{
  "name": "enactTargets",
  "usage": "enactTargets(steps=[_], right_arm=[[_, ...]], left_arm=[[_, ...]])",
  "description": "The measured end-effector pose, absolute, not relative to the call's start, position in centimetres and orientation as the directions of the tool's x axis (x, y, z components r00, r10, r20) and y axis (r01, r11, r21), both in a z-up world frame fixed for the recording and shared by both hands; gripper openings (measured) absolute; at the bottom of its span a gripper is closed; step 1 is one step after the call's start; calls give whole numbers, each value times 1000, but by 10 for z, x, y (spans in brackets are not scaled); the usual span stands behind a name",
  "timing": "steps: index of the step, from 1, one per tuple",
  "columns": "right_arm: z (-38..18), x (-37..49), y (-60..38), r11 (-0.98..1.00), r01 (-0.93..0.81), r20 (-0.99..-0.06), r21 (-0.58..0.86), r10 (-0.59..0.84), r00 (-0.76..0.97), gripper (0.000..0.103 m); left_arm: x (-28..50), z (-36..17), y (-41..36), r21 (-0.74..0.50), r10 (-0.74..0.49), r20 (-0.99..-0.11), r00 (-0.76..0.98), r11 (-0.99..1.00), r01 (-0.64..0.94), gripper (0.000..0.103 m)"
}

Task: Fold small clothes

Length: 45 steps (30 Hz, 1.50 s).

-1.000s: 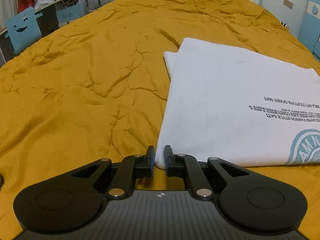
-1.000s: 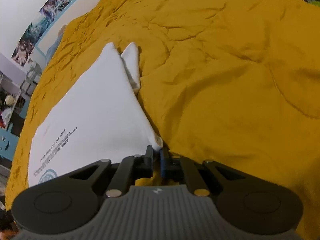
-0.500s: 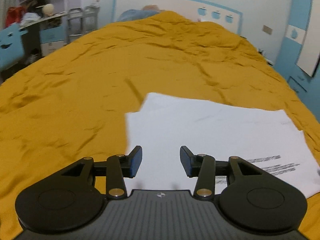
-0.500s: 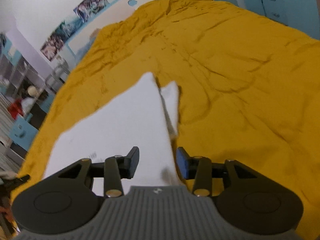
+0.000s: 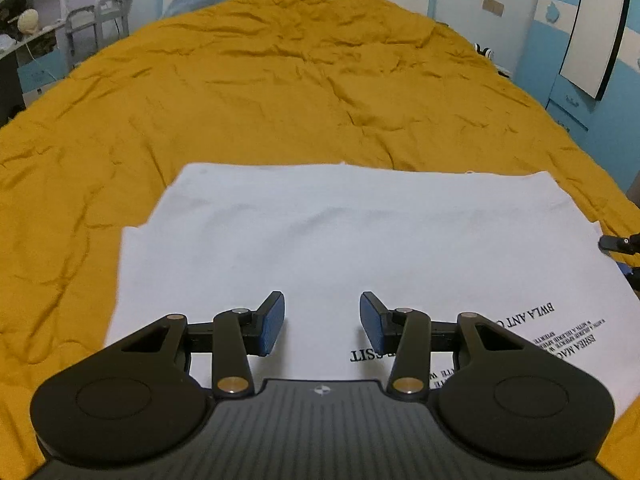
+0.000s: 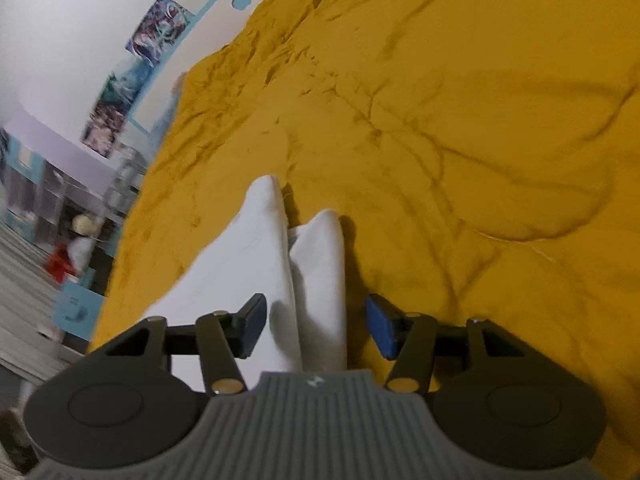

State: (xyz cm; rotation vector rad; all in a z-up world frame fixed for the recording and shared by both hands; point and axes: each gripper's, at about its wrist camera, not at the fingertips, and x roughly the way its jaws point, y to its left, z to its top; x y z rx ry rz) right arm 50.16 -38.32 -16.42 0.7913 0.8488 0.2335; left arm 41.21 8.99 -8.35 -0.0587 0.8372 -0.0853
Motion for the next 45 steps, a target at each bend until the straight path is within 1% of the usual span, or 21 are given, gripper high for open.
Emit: enactTargets(steps=[4, 5, 6, 7, 9, 12, 15, 22, 25, 30, 35, 38, 45], right_arm=[[-179, 521, -386, 646, 88, -534, 758, 539, 651, 38], [-182, 526, -385, 640, 80, -527, 764, 549, 649, 33], [-184, 531, -384, 639, 71, -523, 766, 556, 646, 25], [-185, 534, -383, 641, 66, -523, 765, 558, 644, 22], [-188, 540, -381, 637, 58, -519, 769, 569, 637, 11], [-183, 540, -379, 641, 35, -507, 766, 569, 647, 7], [-165, 537, -372, 667, 14, -510, 745, 554, 658, 6], [-93, 534, -331, 679, -28, -498, 733, 565, 658, 6], [-66, 535, -304, 659, -31, -483, 751, 581, 655, 6], [-36, 541, -242, 621, -10, -475, 784, 611, 633, 6], [-18, 552, -160, 633, -3, -506, 774, 621, 599, 6], [-14, 558, -107, 655, -2, -535, 756, 619, 576, 6], [-17, 563, 6, 718, -37, -593, 695, 601, 535, 6]], left_arm=[[423, -92, 87, -100, -112, -736, 668, 993, 57, 52], [427, -93, 85, -98, -111, -737, 666, 994, 58, 52], [431, -95, 83, -95, -111, -739, 665, 994, 60, 52], [434, -96, 81, -93, -112, -738, 666, 994, 64, 52], [441, -97, 75, -83, -111, -737, 667, 994, 73, 52], [449, -99, 68, -66, -106, -735, 670, 994, 84, 52], [452, -98, 66, -60, -105, -731, 674, 994, 90, 52], [437, -84, 81, -94, -117, -702, 702, 993, 71, 52], [428, -76, 96, -82, -97, -697, 710, 995, 55, 52], [412, -70, 134, -57, -49, -710, 703, 998, 13, 52], [397, -71, 169, -34, -14, -726, 688, 999, -16, 51], [392, -76, 186, -31, -6, -739, 674, 999, -26, 47], [383, -85, 220, -124, -47, -734, 678, 990, -66, 44]])
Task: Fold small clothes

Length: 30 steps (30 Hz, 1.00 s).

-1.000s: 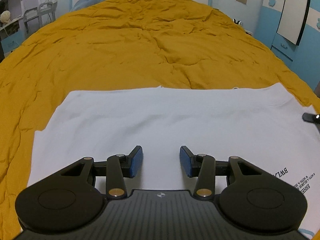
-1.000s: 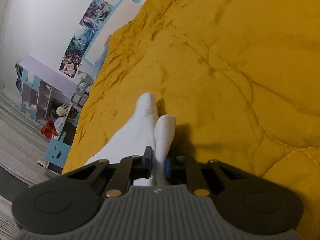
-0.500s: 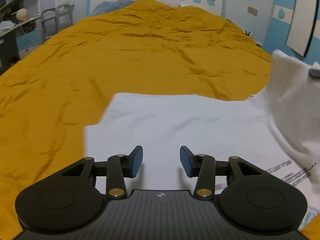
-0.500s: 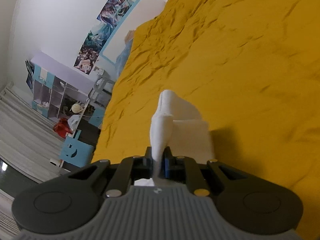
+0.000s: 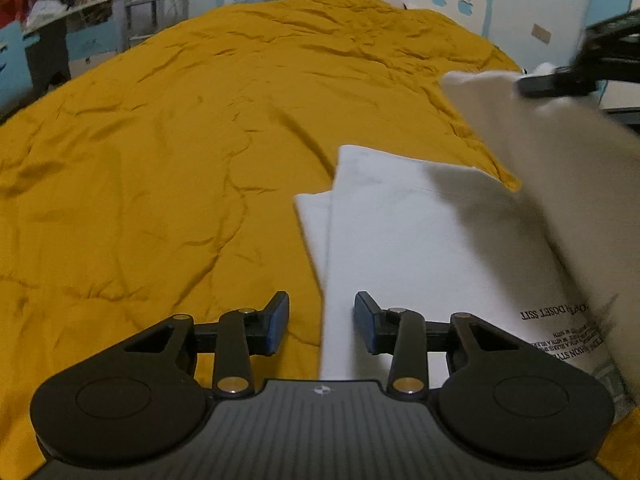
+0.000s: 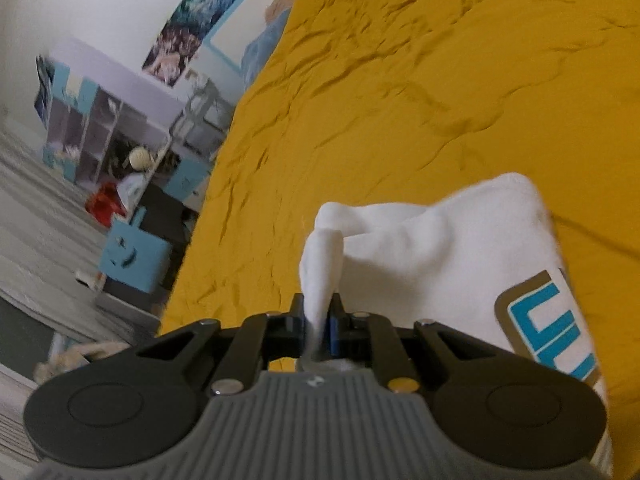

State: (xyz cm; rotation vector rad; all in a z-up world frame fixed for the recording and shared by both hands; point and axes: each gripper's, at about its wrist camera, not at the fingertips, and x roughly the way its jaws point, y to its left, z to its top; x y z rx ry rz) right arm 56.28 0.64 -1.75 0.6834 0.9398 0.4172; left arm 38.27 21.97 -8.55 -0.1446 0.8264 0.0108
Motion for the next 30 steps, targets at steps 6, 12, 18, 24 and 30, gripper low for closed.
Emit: enactTargets(steps=[6, 12, 18, 24, 30], right_arm=[[-48, 567, 82, 770, -65, -661, 634, 584, 471, 6], [-82, 570, 118, 796, -65, -705, 602, 568, 424, 6], [-109, 577, 132, 814, -67, -739, 577, 555, 382, 7], [-102, 571, 137, 821, -80, -752, 565, 552, 360, 24], [-37, 525, 125, 811, -239, -705, 534, 583, 403, 31]], left_arm=[[382, -91, 235, -188, -87, -722, 686, 979, -74, 44], [383, -102, 239, -219, -110, -718, 687, 973, -73, 43], [382, -104, 243, -227, -111, -720, 685, 971, -80, 43], [371, -93, 245, -229, -103, -721, 686, 969, -94, 43], [336, -60, 258, -316, -130, -669, 732, 941, -122, 43]])
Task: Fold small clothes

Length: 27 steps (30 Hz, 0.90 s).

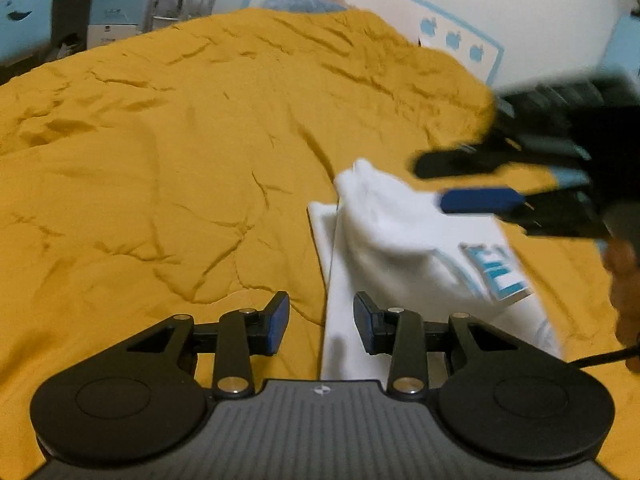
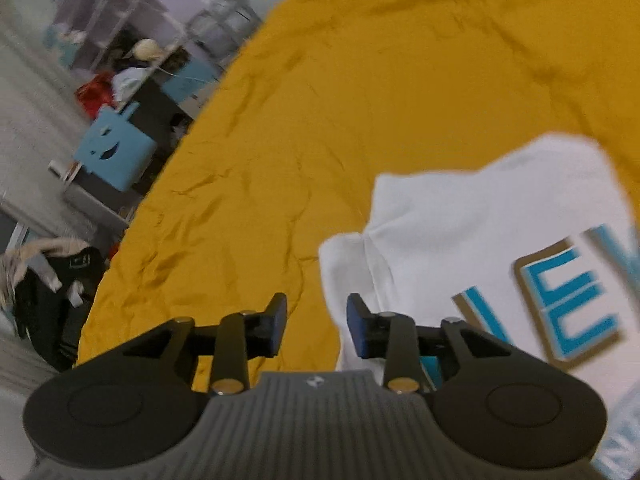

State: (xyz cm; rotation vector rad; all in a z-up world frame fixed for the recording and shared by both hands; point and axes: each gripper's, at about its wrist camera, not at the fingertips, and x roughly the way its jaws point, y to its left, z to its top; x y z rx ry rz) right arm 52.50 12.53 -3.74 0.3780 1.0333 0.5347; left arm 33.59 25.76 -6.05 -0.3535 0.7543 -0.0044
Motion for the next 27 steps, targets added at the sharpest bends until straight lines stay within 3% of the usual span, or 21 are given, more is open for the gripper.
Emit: enactTargets(steps=[4, 10, 16, 22, 27], right_arm=[[-14, 491, 89, 810, -282, -667, 514, 584, 463, 32], [-24, 437, 15, 851, -261, -689, 456, 523, 502, 33], [-53, 381, -41, 890, -242, -716, 387, 455, 530, 36], [-81, 343, -68, 928, -245, -764, 280, 370, 528, 39], [-86, 328, -78, 931, -270, -760, 247, 359, 542, 40]], left_arm=[[312, -42, 263, -397, -167, -631, 757, 909, -130, 46], [275, -37, 273, -549, -254, -586, 770, 823, -146, 51], [256, -73, 269, -658, -324, -592, 738, 723, -211, 55], [248, -114, 264, -818, -399, -490, 775, 517, -251, 55], [258, -124, 261, -828, -360, -493, 792, 475, -299, 54]])
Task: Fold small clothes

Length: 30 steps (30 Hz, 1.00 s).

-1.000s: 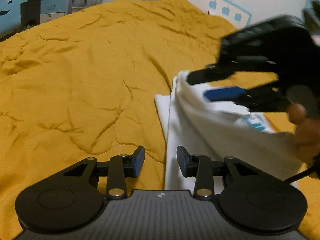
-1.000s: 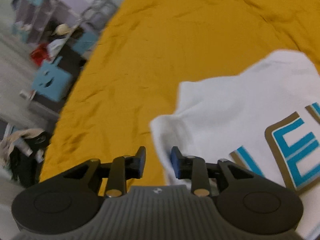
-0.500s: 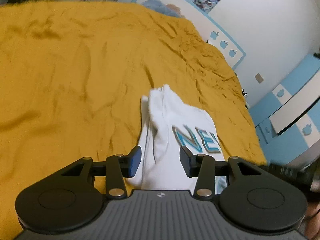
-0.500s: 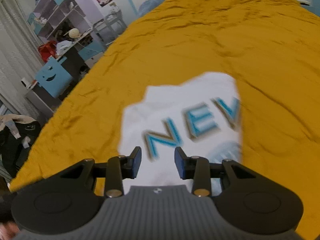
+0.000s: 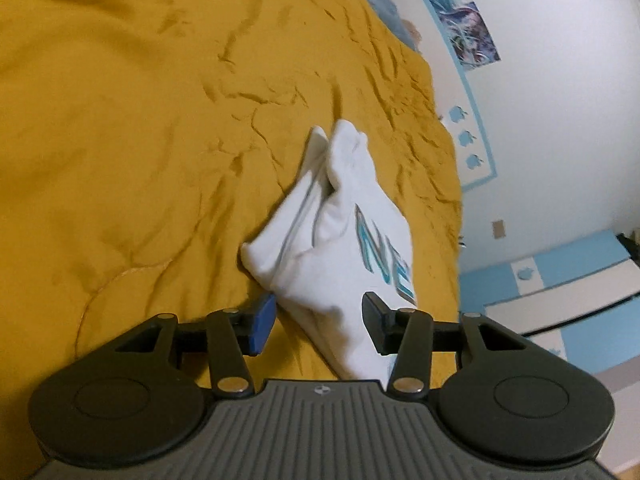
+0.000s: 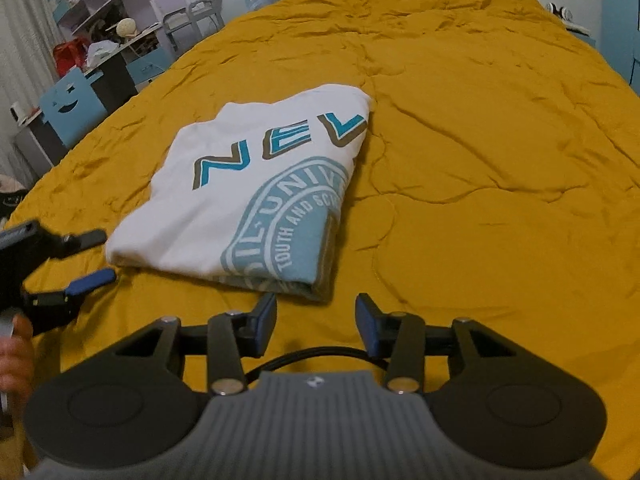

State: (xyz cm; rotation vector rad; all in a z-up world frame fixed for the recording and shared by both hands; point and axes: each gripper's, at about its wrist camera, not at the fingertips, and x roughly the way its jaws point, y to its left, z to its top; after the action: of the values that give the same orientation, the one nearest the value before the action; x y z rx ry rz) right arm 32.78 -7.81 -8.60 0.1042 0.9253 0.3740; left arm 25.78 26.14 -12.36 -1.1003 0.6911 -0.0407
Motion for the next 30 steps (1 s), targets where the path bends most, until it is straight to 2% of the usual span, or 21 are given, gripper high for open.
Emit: enactTargets(steps=[2, 5, 10, 15, 17, 20, 21, 24, 28, 29, 30], right_arm=[[-85, 327, -78, 928, -279, -753, 247, 365, 547, 40], [-85, 327, -76, 924, -289, -749, 250, 374, 547, 40], [-90, 328, -69, 921, -321, -754, 219, 369, 544, 40], [-101, 337, -59, 924, -333, -768, 190, 351, 535, 39], [-106, 344, -55, 928, -322, -772, 188, 343, 535, 38], [-106, 351, -54, 935, -298, -775, 193, 332, 538, 17], [-104, 351, -55, 932, -300, -771, 204, 342, 538, 16], [-97, 349, -56, 926, -314, -754, 208, 356, 552, 13], [-106, 349, -52, 928, -322, -772, 188, 342, 536, 12], [-110, 349, -53, 928, -321, -775, 188, 341, 533, 1], [-114, 349, -52, 931, -322, -775, 171, 329, 540, 0]], left_arm=[[263, -125, 259, -825, -355, -501, 790, 472, -311, 52], [268, -120, 256, -817, -331, -502, 799, 486, -312, 38], [267, -85, 242, -718, -240, -505, 829, 650, -250, 17], [284, -76, 238, -638, -238, -551, 800, 738, -220, 8], [285, -67, 242, -638, -239, -532, 812, 744, -199, 7], [276, -44, 244, -616, -217, -480, 850, 773, -151, 6], [273, -39, 244, -591, -199, -479, 855, 793, -147, 6], [270, -47, 248, -551, -168, -527, 833, 814, -183, 6], [268, -90, 250, -512, -143, -625, 767, 817, -265, 6], [268, -100, 250, -512, -147, -643, 752, 813, -279, 6], [267, -107, 251, -514, -150, -652, 743, 808, -288, 6]])
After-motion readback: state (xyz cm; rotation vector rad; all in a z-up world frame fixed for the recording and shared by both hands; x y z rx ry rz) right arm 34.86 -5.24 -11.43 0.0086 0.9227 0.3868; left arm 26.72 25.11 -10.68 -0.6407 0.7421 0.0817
